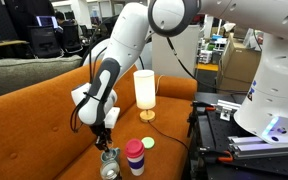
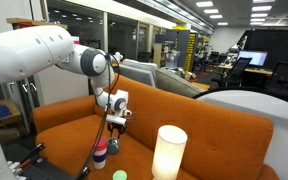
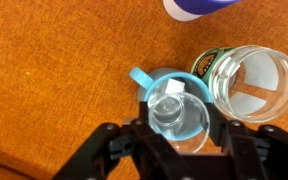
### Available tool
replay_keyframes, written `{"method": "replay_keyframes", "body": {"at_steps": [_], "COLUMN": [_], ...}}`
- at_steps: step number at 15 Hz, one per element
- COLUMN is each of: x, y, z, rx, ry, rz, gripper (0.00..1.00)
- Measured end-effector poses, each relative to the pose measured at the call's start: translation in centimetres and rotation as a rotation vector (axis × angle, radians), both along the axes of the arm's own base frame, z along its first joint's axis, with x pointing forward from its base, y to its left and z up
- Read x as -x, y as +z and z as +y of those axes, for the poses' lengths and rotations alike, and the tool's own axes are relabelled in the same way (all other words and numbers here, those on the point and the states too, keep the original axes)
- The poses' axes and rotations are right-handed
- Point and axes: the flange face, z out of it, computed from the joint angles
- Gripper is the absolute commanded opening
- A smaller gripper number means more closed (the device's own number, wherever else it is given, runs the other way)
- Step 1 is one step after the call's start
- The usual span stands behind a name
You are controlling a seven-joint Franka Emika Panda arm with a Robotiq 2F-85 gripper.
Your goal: Pick the glass cup on the sofa and put it in the blue cup
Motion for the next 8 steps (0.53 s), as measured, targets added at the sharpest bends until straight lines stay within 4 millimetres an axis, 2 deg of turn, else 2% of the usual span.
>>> {"method": "replay_keyframes", "body": {"at_steps": [4, 5, 6, 8], "x": [-0.4, -0.5, -0.7, -1.0], "y": [-1.1, -1.3, -1.3, -1.5], "z": [0.3, 0.3, 0.4, 0.3], "rx": [0.000, -0.001, -0.002, -0.003], "ry": [0.014, 0.019, 0.023, 0.029], "rz": [0.045, 0.052, 0.059, 0.069], "gripper": [0.31, 0.48, 0.81, 0.86]}}
